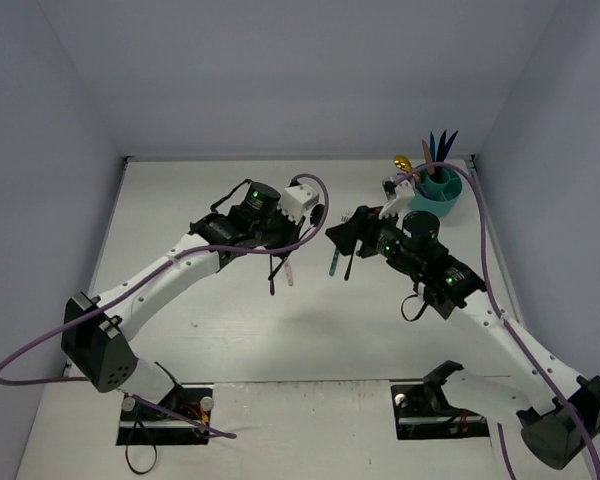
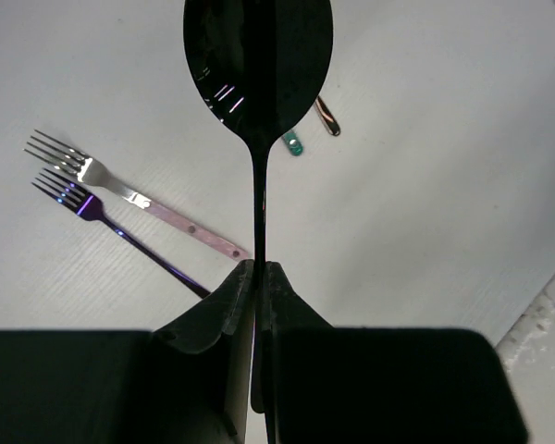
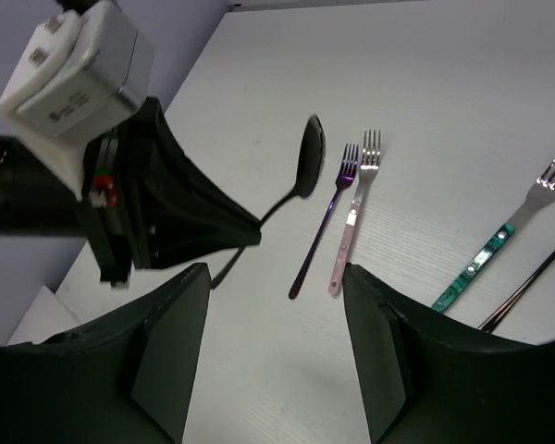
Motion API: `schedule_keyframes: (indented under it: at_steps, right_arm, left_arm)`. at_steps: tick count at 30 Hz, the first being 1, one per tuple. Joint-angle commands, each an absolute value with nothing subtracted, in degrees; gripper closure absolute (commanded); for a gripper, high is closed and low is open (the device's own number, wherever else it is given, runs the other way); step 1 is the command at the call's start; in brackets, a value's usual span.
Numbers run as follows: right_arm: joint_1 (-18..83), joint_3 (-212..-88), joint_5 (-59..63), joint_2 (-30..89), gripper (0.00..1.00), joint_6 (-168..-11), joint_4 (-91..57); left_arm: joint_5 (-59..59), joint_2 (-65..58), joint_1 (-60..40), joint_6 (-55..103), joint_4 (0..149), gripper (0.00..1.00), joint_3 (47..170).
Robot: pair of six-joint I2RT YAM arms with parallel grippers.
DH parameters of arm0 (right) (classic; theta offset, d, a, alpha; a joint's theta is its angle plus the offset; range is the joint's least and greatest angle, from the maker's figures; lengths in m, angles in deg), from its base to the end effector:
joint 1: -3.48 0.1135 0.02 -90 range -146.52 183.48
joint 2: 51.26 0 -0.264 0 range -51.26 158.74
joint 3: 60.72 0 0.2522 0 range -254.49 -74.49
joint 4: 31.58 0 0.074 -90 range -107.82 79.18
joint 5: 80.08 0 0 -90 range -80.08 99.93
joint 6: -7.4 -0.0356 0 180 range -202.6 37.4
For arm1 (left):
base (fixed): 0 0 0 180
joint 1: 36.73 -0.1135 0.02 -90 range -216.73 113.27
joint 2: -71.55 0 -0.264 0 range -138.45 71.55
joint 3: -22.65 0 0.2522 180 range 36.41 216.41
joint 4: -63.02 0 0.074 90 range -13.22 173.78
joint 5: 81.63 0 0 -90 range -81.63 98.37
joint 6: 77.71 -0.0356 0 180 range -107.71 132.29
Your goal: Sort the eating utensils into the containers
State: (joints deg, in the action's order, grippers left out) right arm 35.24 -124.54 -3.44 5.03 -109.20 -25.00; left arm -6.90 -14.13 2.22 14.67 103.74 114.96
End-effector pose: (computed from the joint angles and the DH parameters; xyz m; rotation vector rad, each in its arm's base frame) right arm 0.1930 0.1292 0.3680 -0.2671 1.6186 0.9741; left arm 0.2588 -0.2213 0.3451 0.8471 2.0599 -0.6947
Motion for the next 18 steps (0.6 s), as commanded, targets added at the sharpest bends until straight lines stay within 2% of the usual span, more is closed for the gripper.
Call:
schedule_keyframes:
  at_steps: [1, 18]
  right_arm:
    - [37.7, -129.5, 3.9, 7.3, 0.46, -109.7, -28.8]
    - [39.1, -132.6, 9.5, 12.7, 0.54, -108.4, -28.9]
  left_arm:
    - [-3.7, -9.3, 4.9, 20.3, 97.1, 1.00, 114.2]
    - [-2.2, -7.7, 10.7, 20.2, 97.7, 1.00, 115.9]
